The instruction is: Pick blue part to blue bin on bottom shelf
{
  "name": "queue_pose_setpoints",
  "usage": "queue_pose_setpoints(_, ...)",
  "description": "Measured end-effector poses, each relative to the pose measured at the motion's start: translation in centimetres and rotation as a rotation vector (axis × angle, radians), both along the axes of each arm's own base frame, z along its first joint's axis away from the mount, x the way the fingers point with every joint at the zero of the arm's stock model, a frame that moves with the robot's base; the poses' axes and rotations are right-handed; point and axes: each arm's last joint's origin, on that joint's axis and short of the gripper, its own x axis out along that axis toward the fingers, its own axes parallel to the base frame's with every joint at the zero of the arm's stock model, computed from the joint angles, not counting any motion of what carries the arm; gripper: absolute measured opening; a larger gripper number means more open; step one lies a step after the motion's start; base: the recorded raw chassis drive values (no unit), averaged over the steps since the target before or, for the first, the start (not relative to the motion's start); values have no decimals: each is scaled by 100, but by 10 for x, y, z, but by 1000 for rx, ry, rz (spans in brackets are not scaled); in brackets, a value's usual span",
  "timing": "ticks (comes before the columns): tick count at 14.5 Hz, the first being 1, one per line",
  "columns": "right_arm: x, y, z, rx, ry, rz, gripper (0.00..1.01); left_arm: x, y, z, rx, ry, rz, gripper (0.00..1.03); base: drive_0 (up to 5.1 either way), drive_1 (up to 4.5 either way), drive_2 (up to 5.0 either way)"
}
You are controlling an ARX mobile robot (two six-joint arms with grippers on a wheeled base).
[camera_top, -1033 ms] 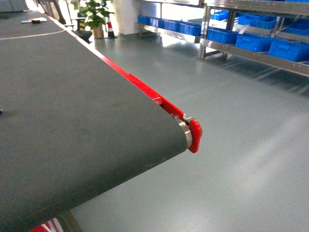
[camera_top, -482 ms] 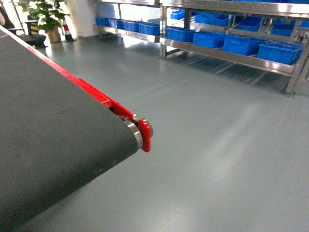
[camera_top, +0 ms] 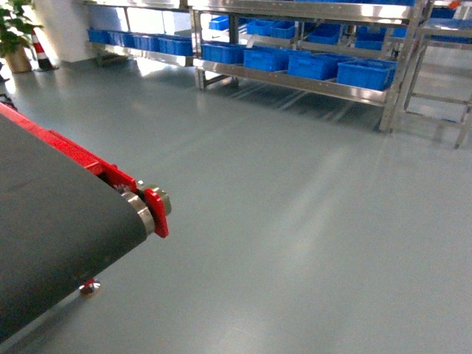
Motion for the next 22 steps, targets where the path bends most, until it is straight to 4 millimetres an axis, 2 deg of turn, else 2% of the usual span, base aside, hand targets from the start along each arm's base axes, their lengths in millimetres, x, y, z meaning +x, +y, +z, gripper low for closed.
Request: queue_pose_setpoints(22, 0, 0, 0, 0, 0, 0, 98, 0, 0, 0, 0, 0, 0, 44, -157, -157, -157)
